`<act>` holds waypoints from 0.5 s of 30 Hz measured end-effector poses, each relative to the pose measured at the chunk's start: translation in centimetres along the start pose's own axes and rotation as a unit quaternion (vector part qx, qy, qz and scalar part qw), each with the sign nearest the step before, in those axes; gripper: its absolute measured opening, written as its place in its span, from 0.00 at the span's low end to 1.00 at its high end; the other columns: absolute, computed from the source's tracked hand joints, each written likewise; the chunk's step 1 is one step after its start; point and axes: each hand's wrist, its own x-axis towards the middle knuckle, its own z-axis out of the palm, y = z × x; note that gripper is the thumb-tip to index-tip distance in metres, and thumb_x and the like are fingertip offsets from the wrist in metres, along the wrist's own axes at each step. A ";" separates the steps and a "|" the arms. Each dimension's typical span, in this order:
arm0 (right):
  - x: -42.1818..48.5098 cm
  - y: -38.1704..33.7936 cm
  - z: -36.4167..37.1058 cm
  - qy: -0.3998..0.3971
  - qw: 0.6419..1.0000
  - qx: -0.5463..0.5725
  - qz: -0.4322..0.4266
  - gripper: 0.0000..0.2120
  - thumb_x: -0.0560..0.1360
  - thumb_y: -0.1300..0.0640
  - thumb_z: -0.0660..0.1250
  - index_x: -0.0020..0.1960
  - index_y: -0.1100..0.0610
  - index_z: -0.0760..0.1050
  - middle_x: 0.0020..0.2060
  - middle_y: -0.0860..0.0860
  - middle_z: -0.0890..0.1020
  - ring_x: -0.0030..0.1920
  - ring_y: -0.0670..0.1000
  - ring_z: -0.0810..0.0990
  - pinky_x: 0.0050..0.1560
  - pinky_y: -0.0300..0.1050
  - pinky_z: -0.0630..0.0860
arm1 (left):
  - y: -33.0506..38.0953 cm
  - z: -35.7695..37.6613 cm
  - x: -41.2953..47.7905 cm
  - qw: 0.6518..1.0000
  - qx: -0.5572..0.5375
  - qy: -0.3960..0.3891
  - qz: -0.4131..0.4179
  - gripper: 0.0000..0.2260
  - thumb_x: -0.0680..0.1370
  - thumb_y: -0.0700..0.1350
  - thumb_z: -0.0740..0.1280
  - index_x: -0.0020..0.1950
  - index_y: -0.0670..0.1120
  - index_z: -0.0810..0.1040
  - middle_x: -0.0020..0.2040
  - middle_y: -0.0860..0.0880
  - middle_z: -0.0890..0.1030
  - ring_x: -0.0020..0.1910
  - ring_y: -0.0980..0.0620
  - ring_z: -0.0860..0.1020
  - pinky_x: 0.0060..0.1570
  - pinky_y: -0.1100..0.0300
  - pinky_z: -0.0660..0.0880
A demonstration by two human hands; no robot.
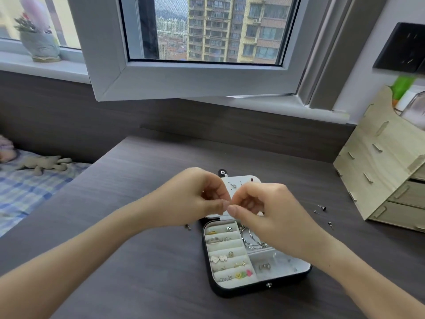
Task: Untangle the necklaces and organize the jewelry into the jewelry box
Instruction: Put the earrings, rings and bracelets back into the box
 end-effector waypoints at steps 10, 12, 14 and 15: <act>1.2 -0.1 -1.1 -0.192 0.879 0.415 0.135 0.05 0.68 0.62 0.69 0.34 0.57 0.78 0.29 0.54 0.78 0.28 0.48 0.74 0.32 0.37 0.72 | 1.2 -1.3 -0.3 0.963 -0.226 -0.118 -0.087 0.02 0.68 0.40 0.70 0.36 0.42 0.80 0.30 0.49 0.79 0.29 0.57 0.75 0.32 0.68 0.71; 1.5 0.5 -1.2 -0.215 0.863 0.443 0.112 0.04 0.67 0.59 0.73 0.36 0.56 0.79 0.31 0.52 0.79 0.30 0.48 0.75 0.34 0.37 0.72 | 1.5 -1.5 -0.2 0.952 -0.253 -0.125 -0.115 0.04 0.69 0.35 0.71 0.35 0.41 0.79 0.29 0.48 0.79 0.27 0.57 0.75 0.30 0.69 0.71; 1.5 0.7 -1.4 -0.227 0.871 0.427 0.085 0.06 0.68 0.55 0.75 0.39 0.55 0.79 0.33 0.51 0.79 0.33 0.47 0.76 0.36 0.37 0.73 | 1.7 -1.4 -0.1 0.929 -0.297 -0.149 -0.163 0.05 0.68 0.33 0.71 0.34 0.39 0.78 0.27 0.47 0.77 0.24 0.57 0.73 0.27 0.69 0.70; 1.4 0.7 -1.6 -0.225 0.892 0.388 0.066 0.05 0.68 0.56 0.74 0.40 0.55 0.79 0.33 0.50 0.79 0.33 0.47 0.77 0.37 0.36 0.73 | 1.8 -1.4 -0.1 0.916 -0.314 -0.165 -0.186 0.05 0.68 0.32 0.70 0.34 0.39 0.77 0.26 0.46 0.76 0.23 0.57 0.72 0.25 0.69 0.69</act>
